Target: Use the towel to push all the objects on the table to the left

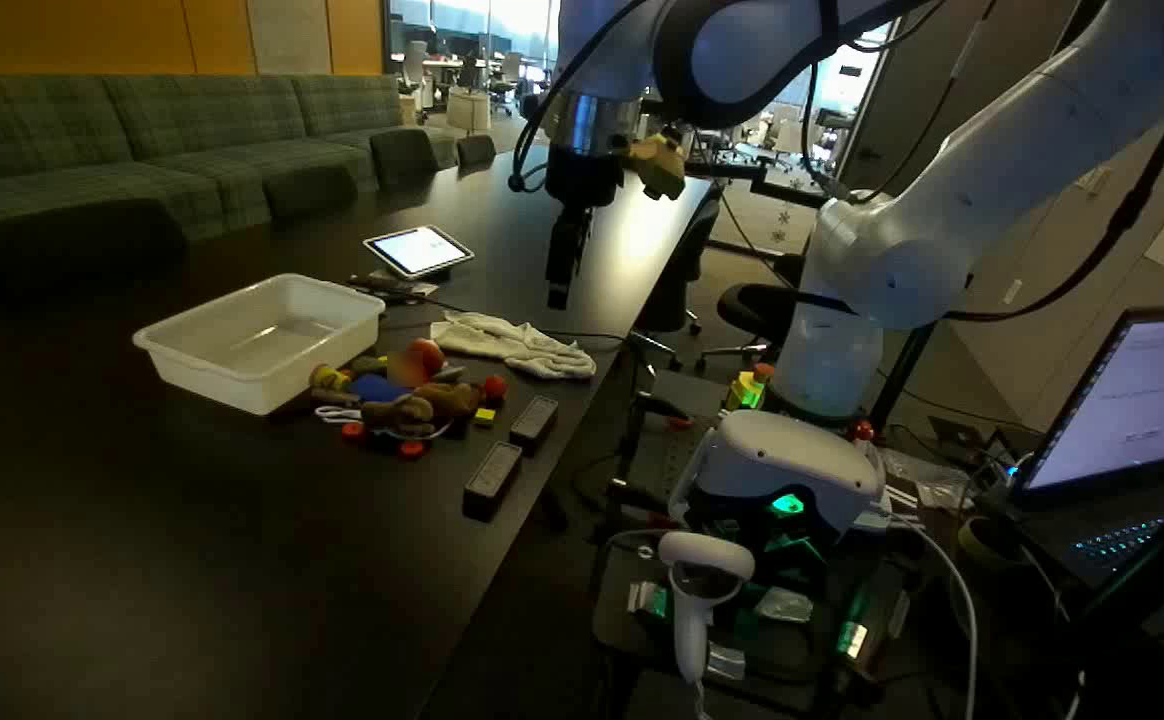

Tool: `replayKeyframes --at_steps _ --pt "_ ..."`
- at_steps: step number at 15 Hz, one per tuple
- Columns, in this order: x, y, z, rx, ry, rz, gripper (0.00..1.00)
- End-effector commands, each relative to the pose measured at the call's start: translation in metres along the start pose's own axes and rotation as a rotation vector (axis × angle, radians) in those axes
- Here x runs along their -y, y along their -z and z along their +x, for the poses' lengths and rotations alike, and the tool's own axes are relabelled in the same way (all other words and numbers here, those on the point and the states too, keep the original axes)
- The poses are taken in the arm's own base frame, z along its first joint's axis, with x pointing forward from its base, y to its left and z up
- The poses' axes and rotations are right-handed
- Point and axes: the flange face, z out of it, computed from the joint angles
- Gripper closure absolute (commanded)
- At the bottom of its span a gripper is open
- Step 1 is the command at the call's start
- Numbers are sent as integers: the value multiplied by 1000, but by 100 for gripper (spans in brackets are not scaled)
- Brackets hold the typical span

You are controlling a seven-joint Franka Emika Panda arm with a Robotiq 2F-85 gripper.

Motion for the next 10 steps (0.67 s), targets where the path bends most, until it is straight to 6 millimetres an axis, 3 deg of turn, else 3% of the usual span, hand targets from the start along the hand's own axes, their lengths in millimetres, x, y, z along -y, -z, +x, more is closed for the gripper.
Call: replayKeyframes --at_steps 1,5,6,10 --pt "0 1 0 -1 0 0 0" --pt "0 1 0 -2 0 0 0" --pt "-7 -18 13 0 1 -2 0" --pt "-39 -60 42 -12 -3 -31 0"
